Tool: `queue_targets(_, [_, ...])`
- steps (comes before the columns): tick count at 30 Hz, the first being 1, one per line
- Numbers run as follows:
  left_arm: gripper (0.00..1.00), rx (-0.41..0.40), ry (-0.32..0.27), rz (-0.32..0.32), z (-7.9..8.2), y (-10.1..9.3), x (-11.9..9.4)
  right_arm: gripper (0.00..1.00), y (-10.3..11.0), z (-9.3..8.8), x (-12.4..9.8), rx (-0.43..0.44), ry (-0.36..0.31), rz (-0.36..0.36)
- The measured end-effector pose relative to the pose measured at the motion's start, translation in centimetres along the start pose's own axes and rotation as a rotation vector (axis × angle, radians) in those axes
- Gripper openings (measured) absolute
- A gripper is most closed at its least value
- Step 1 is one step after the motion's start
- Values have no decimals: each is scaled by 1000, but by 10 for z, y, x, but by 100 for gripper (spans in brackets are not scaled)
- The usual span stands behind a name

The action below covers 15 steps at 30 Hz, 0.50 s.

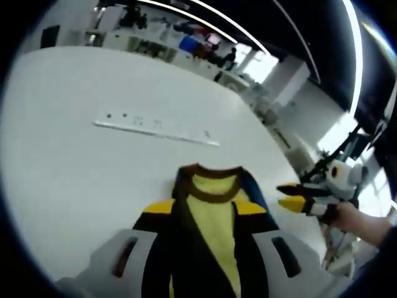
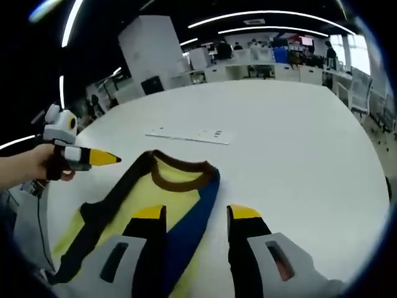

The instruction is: Fold the garment on the visible template until the final outline fits inside the template.

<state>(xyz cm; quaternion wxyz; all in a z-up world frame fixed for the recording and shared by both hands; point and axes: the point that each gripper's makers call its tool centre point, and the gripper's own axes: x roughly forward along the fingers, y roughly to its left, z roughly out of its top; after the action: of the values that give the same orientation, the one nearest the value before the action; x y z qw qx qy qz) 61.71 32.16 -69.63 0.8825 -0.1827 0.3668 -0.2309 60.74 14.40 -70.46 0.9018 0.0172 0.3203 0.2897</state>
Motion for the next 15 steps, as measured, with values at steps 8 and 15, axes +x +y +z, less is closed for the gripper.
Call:
queue_targets(8, [45,0,-19,4,-12,-2,-22,48,16,-6,-12,-24,-11,9])
queue_targets(15, [54,-1,-20,-7,-18,-9,-34,53,29,-6,-22,-24,-24,22])
